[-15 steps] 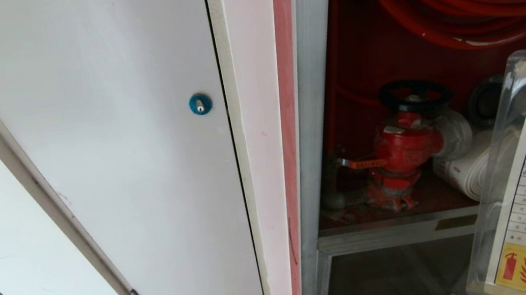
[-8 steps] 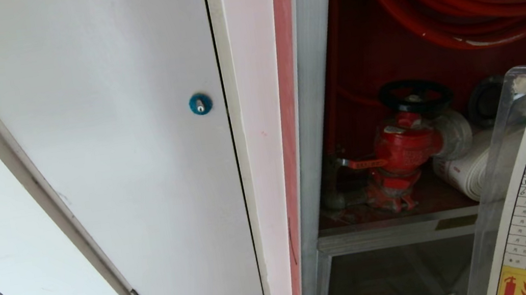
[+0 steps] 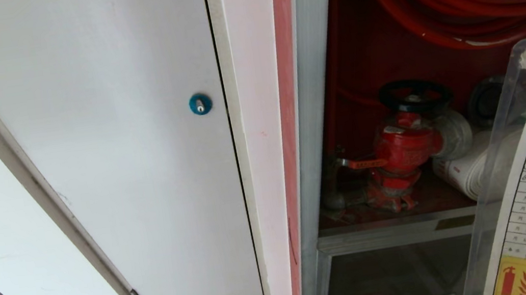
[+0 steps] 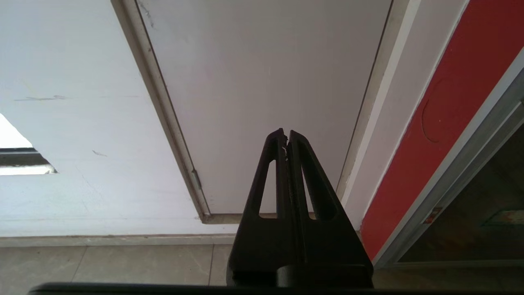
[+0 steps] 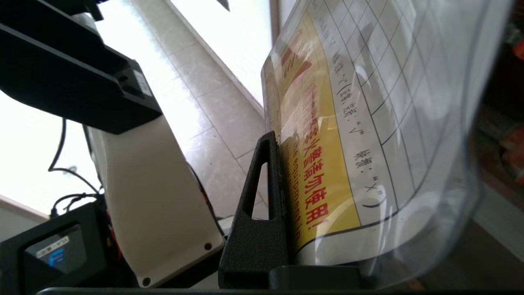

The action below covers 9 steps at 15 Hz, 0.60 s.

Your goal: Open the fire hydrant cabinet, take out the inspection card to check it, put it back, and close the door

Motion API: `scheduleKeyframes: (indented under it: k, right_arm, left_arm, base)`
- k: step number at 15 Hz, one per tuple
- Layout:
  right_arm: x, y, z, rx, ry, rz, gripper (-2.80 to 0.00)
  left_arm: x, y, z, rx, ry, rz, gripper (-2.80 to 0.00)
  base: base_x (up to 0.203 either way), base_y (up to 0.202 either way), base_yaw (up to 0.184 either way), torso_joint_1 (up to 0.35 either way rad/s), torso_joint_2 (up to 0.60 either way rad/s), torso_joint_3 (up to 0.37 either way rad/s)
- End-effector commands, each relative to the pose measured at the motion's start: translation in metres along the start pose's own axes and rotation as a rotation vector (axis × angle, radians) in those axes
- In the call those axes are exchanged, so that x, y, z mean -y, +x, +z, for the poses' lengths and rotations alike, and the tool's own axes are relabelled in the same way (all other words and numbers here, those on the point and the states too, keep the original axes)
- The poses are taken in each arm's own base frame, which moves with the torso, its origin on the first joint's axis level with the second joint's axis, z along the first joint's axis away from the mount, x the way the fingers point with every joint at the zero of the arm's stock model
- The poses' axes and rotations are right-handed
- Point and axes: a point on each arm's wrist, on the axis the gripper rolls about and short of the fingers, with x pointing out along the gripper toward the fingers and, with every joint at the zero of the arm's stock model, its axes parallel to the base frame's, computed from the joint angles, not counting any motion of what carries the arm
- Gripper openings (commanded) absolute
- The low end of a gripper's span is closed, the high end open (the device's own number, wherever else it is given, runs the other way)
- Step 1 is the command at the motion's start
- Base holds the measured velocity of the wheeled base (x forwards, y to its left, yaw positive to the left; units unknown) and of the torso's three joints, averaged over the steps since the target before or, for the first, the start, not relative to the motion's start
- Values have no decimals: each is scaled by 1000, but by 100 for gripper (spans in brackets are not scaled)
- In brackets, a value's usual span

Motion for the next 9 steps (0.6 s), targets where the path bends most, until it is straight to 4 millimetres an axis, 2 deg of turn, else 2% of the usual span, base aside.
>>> scheduleKeyframes:
  k: [1, 9]
  right_arm:
    - [5, 4, 1, -5, 17, 33, -280]
    - [16, 11, 8, 17, 17, 114, -280]
  left_arm:
    - [0, 0, 0, -1, 2, 0, -280]
    - [0, 0, 0, -1, 0, 0, -280]
  base:
    - [0, 0, 0, 0, 0, 0]
    - [0, 0, 0, 0, 0, 0]
